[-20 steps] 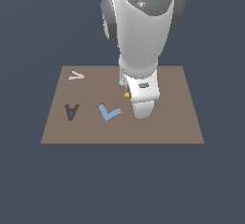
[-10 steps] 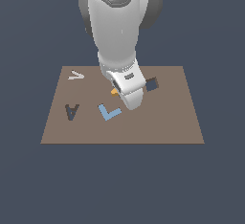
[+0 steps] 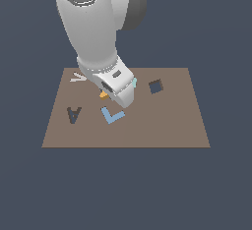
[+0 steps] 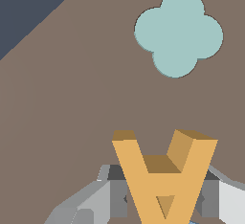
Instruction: Insert a designated object into the corresponding slot on a board.
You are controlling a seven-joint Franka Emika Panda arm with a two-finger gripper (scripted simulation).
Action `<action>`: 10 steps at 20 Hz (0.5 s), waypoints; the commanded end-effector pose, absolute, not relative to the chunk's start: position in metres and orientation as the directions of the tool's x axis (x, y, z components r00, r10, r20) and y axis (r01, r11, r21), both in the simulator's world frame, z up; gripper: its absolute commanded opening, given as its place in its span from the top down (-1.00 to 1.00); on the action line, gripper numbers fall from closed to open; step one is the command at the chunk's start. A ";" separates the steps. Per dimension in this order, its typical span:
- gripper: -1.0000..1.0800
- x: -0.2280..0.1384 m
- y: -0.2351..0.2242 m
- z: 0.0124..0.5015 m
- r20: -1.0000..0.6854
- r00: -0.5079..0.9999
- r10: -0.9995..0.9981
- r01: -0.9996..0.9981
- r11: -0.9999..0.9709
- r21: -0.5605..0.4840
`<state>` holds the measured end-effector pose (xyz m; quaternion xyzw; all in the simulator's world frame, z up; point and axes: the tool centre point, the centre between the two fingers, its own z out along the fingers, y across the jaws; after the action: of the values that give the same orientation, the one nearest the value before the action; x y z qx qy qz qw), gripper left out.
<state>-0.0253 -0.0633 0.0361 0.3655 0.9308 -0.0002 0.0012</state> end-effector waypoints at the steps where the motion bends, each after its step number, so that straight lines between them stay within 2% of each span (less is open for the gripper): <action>1: 1.00 -0.023 -0.076 0.037 -0.003 -0.783 0.621 0.621 0.783 0.001; 10: 1.00 -0.006 -0.117 0.038 -0.003 -0.921 0.389 0.389 0.921 0.000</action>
<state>-0.0097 -0.1107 0.0377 0.2219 0.9751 -0.0004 0.0015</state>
